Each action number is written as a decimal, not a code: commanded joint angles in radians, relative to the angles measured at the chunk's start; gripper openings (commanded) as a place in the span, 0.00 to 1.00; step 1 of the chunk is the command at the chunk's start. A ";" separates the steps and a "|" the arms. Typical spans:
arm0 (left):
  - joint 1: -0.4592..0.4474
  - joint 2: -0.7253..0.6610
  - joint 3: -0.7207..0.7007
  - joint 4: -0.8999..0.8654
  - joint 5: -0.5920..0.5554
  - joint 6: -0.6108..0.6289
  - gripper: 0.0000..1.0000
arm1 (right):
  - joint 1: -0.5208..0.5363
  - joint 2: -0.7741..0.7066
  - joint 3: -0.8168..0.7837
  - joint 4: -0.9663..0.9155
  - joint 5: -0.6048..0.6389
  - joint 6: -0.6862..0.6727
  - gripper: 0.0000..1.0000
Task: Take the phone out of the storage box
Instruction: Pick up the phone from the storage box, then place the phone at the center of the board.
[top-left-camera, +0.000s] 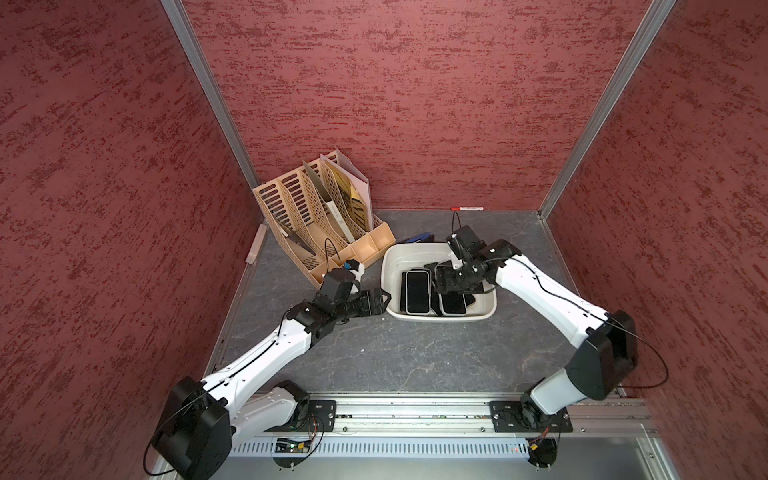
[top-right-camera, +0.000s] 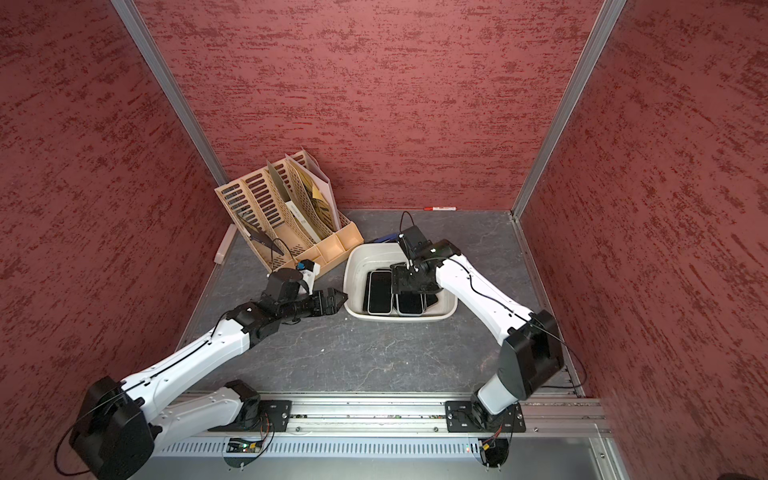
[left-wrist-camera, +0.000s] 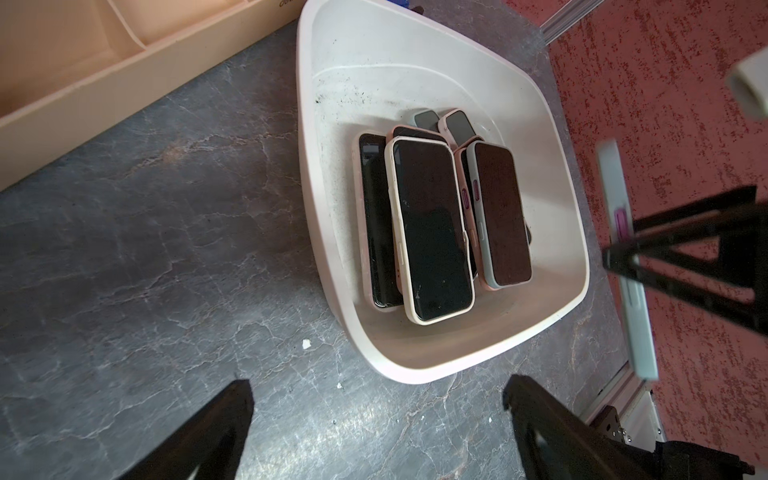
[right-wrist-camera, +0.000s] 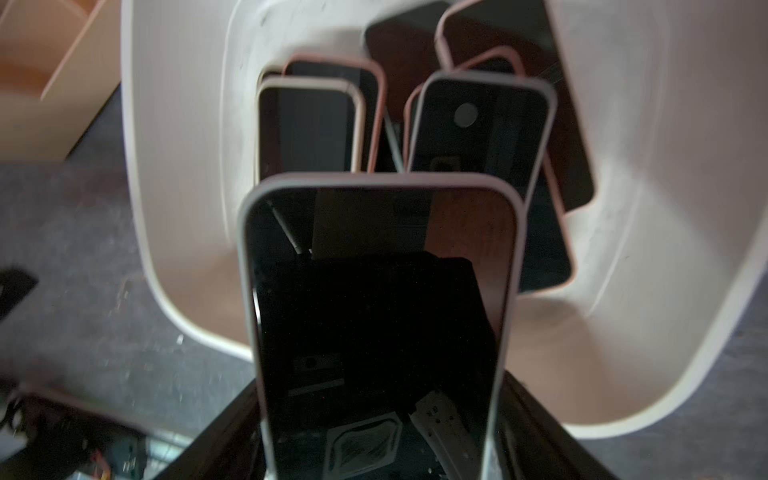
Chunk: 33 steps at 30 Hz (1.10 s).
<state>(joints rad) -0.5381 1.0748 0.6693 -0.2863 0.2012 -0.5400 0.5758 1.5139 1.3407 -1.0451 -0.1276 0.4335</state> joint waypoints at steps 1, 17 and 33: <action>0.000 -0.038 -0.025 0.022 -0.007 -0.021 1.00 | 0.039 -0.117 -0.113 0.034 -0.207 -0.021 0.61; -0.002 -0.161 -0.107 -0.037 -0.040 -0.074 1.00 | 0.218 -0.198 -0.438 0.060 -0.024 0.118 0.60; 0.000 -0.200 -0.099 -0.106 -0.076 -0.086 1.00 | 0.218 0.128 -0.330 0.280 0.249 0.198 0.61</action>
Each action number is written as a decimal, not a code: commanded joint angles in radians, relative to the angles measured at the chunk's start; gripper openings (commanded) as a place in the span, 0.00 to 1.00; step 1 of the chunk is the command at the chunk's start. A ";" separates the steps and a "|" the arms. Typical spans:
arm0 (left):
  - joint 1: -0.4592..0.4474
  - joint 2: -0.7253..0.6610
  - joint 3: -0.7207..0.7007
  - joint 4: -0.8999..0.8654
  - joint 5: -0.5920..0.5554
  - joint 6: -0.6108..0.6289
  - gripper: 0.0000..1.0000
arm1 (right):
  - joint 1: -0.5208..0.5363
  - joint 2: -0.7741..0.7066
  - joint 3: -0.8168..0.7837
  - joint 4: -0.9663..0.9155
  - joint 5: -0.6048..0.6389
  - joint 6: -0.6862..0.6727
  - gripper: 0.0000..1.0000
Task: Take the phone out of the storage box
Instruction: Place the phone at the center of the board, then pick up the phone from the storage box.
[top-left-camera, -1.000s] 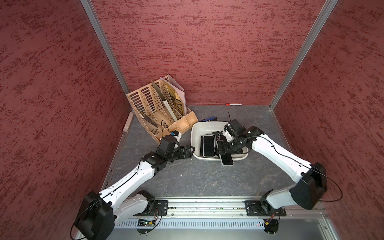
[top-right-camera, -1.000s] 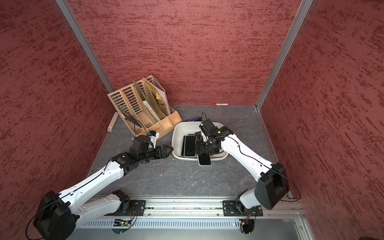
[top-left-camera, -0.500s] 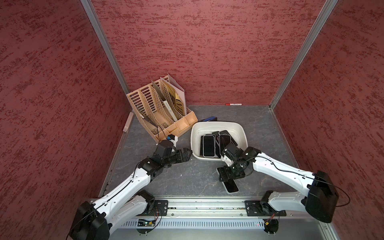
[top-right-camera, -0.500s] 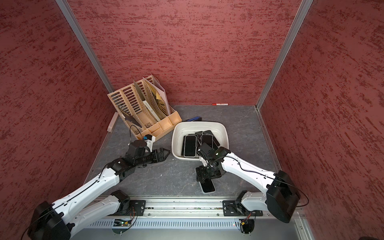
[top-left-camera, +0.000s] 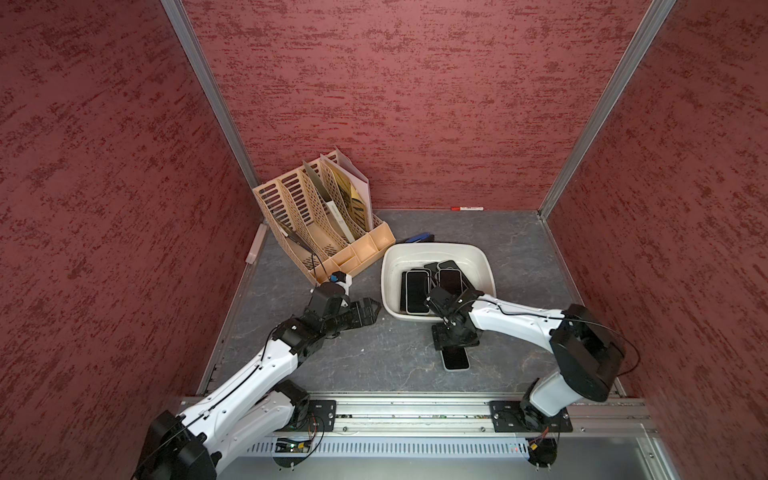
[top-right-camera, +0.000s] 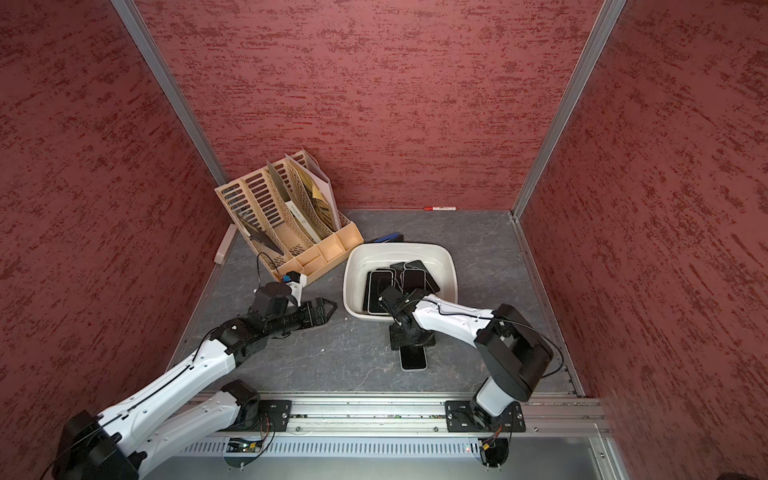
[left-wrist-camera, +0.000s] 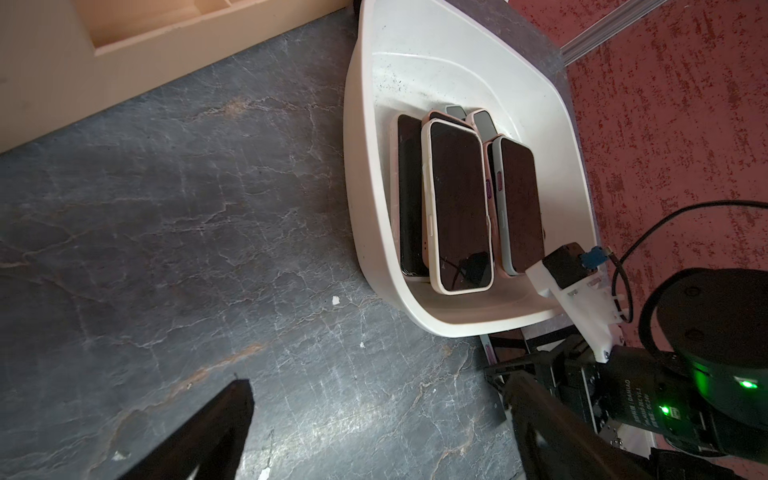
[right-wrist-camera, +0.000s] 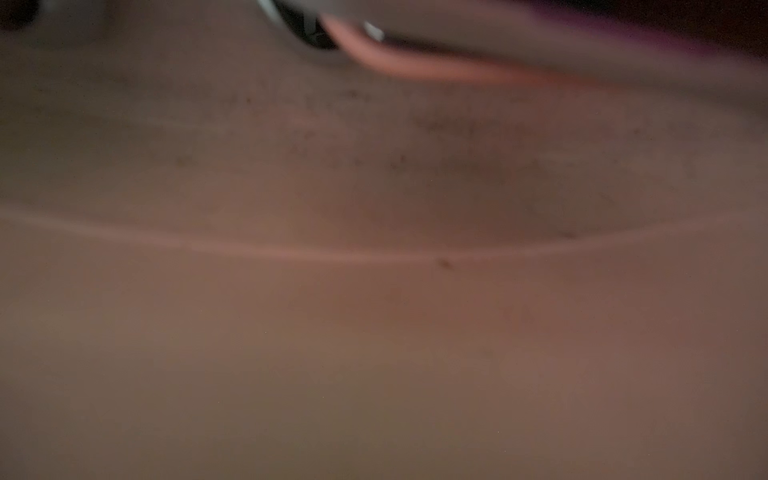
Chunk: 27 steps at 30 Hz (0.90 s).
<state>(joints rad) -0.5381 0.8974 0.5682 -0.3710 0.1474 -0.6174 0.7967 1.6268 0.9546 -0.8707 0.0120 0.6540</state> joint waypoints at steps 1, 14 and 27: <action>0.000 -0.026 0.000 -0.024 -0.025 -0.010 1.00 | -0.002 0.028 0.061 0.107 0.108 -0.026 0.62; 0.000 -0.046 -0.022 -0.012 -0.053 -0.038 1.00 | -0.002 -0.033 0.086 0.010 0.085 -0.015 0.98; -0.004 0.060 0.044 0.078 -0.012 -0.015 1.00 | -0.076 -0.109 0.427 -0.282 0.093 -0.087 0.98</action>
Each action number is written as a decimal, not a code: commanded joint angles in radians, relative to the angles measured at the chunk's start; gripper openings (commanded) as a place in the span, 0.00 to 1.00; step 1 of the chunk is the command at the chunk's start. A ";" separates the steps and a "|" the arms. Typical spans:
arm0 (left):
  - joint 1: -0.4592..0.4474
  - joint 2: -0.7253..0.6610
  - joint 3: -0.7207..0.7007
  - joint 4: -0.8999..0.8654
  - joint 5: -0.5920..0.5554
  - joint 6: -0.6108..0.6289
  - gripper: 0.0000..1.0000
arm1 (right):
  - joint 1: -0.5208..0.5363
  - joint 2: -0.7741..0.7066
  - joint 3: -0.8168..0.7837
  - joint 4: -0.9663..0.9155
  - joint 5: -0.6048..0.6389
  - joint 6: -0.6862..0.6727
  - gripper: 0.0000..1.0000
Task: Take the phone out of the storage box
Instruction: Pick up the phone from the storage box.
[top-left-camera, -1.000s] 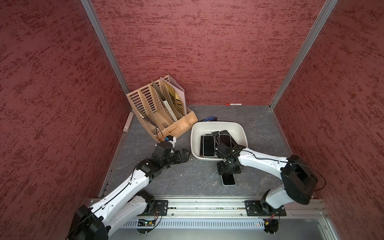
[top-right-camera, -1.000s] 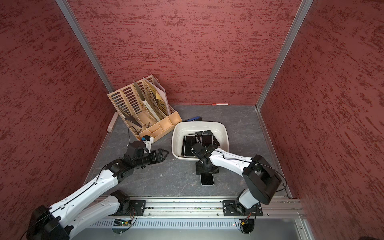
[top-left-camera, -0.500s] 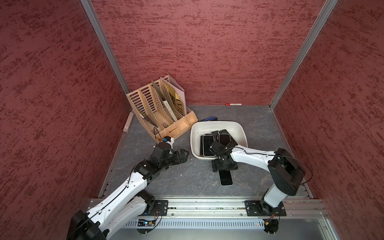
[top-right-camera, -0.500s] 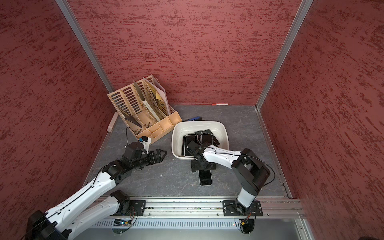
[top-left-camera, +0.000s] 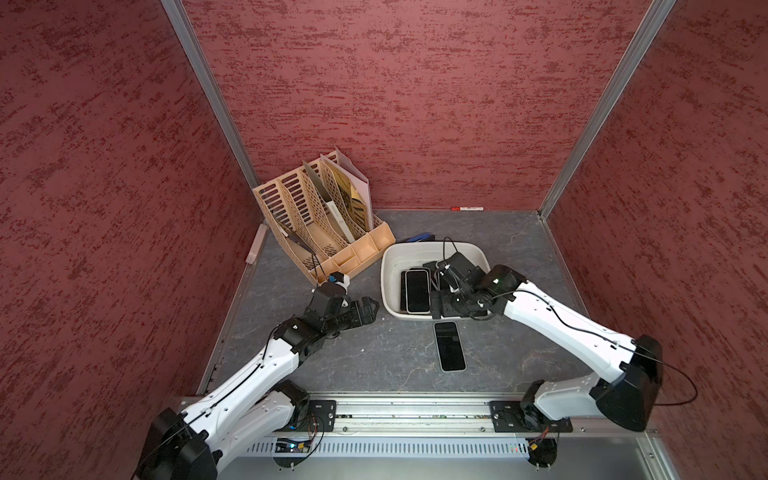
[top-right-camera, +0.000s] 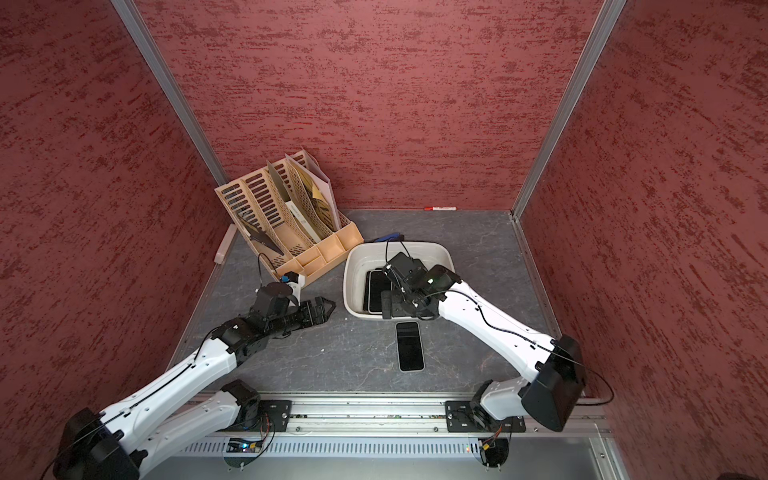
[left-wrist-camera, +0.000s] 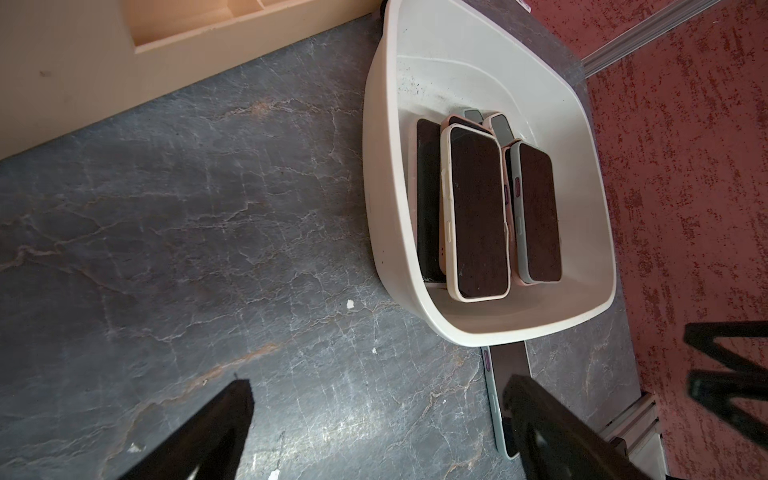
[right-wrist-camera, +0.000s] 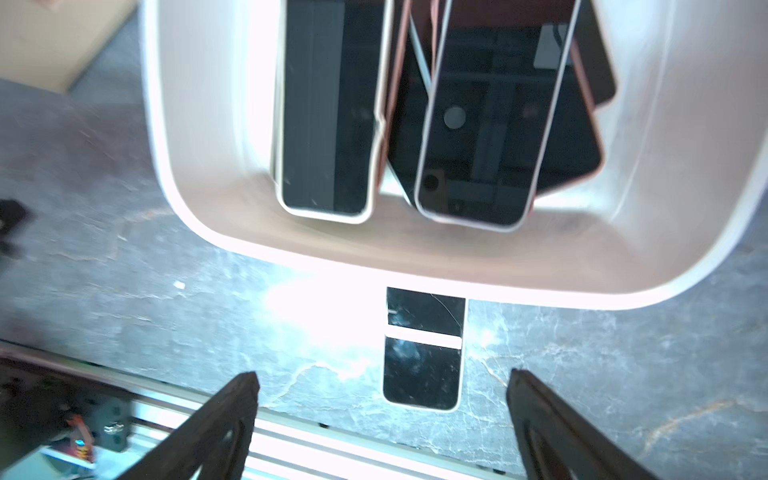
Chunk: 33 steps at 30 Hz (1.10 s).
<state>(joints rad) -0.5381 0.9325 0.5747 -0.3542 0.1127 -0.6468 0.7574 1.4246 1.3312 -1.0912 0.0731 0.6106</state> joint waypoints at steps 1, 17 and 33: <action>-0.005 0.043 0.047 0.065 0.030 0.016 1.00 | -0.050 0.132 0.077 -0.050 0.031 -0.051 0.98; -0.054 -0.023 0.048 -0.023 -0.013 0.024 1.00 | -0.231 0.461 0.189 0.083 0.028 -0.158 0.92; -0.049 0.019 0.051 0.002 -0.021 0.024 1.00 | -0.276 0.542 0.227 0.089 0.038 -0.175 0.94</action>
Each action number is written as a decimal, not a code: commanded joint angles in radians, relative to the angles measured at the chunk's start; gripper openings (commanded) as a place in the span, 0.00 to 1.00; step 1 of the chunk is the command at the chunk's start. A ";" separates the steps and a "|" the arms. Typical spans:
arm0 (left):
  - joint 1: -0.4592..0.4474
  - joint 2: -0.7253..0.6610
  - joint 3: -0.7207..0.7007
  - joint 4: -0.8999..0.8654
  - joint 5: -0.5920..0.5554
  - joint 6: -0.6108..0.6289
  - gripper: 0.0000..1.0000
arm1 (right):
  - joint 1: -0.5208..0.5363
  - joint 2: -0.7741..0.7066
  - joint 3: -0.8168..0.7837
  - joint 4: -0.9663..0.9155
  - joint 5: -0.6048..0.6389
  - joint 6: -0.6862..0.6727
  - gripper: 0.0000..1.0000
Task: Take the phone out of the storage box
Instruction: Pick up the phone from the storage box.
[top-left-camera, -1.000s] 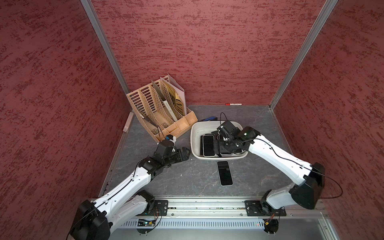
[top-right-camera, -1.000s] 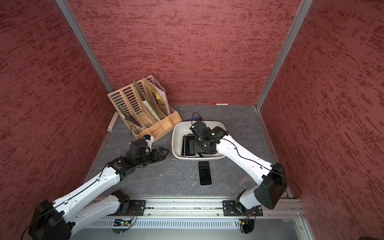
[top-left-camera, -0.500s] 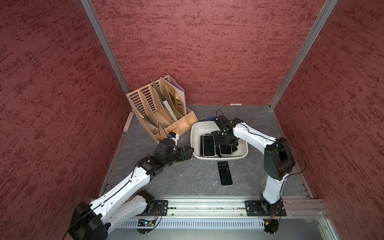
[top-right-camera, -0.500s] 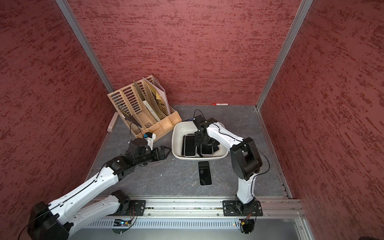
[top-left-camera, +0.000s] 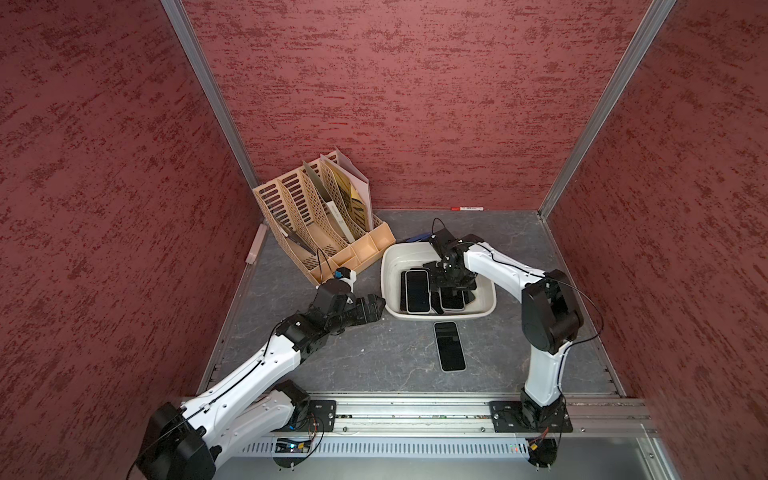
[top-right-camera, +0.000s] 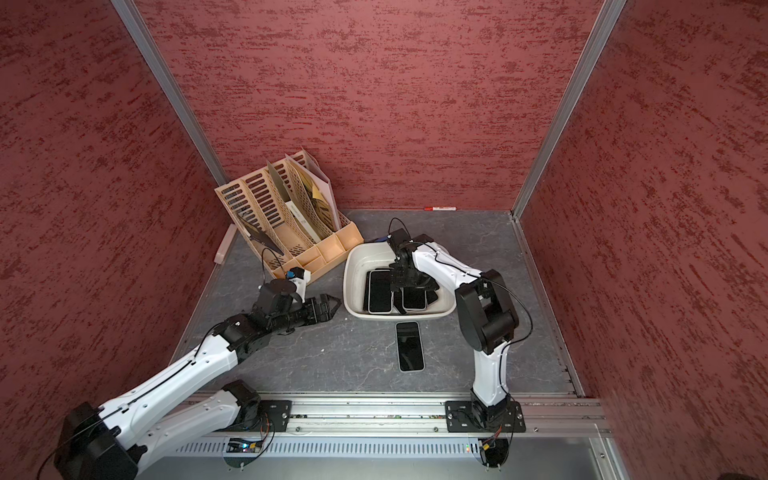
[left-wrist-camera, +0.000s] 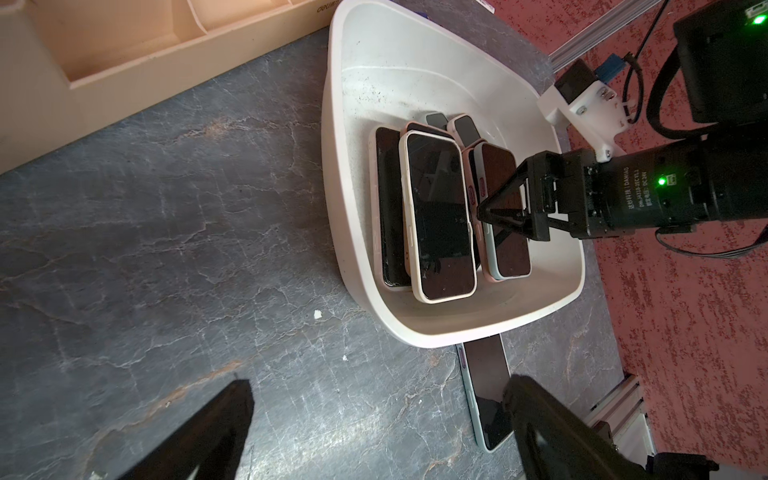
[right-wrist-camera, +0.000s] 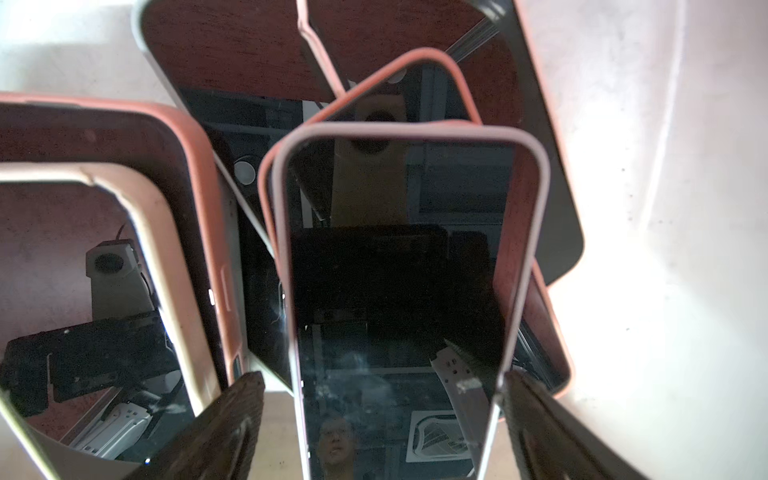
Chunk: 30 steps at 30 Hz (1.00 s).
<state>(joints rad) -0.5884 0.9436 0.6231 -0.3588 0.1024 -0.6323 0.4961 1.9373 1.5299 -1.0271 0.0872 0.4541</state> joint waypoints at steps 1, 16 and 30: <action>0.002 0.011 0.005 0.009 -0.009 0.009 1.00 | -0.015 0.034 0.033 0.022 0.029 -0.018 0.94; 0.027 0.043 0.009 0.027 0.017 0.019 1.00 | -0.022 0.066 0.047 0.019 0.049 -0.027 0.96; 0.044 0.037 -0.002 0.031 0.023 0.012 1.00 | -0.026 -0.016 0.058 0.013 0.064 -0.028 0.78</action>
<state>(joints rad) -0.5495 0.9836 0.6231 -0.3431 0.1146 -0.6315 0.4778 1.9991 1.5578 -1.0069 0.1143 0.4320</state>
